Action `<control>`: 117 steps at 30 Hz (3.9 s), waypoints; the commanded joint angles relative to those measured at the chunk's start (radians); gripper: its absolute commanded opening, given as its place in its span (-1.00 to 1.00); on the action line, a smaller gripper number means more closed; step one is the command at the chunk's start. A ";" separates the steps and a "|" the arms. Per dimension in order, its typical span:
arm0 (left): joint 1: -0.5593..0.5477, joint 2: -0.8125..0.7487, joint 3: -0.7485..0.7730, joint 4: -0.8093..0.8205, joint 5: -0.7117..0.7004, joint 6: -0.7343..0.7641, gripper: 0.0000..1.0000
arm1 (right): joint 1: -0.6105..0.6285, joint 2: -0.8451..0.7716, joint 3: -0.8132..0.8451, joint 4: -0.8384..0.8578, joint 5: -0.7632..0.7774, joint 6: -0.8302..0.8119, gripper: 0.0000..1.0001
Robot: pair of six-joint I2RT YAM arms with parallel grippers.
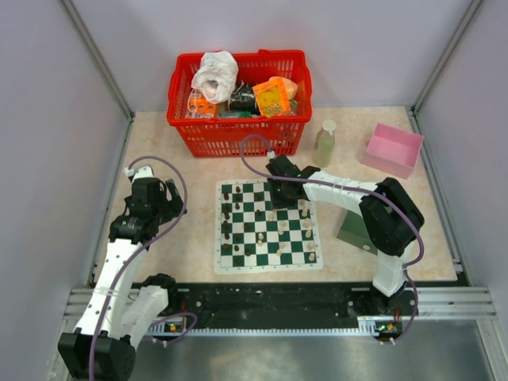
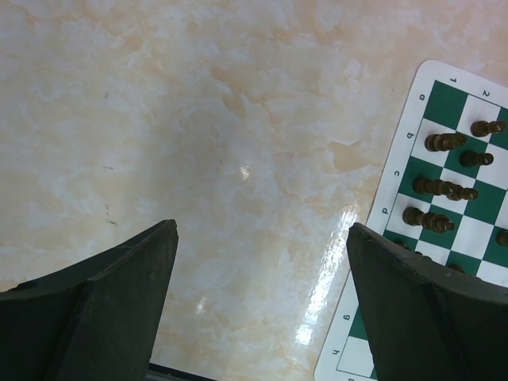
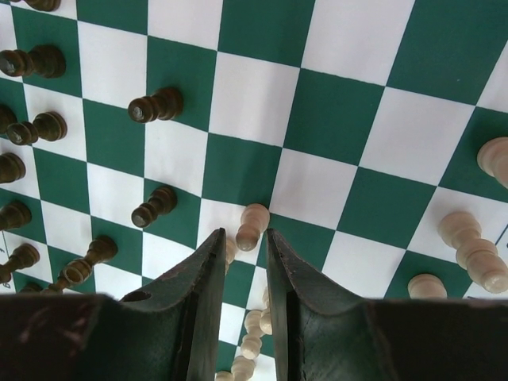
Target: Set up the chess pieces on the board
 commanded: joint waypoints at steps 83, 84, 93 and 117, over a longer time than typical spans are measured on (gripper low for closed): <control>-0.001 0.001 -0.002 0.033 -0.009 0.005 0.85 | -0.191 0.068 0.122 0.095 0.096 -0.055 -0.81; -0.001 0.003 -0.002 0.033 -0.011 0.005 0.85 | -0.191 0.068 0.121 0.095 0.099 -0.055 -0.81; -0.001 0.003 -0.002 0.033 -0.011 0.003 0.85 | -0.196 0.072 0.112 0.095 0.110 -0.053 -0.80; -0.001 0.006 -0.002 0.034 -0.005 0.005 0.85 | -0.196 0.063 0.161 0.071 0.096 -0.090 -0.53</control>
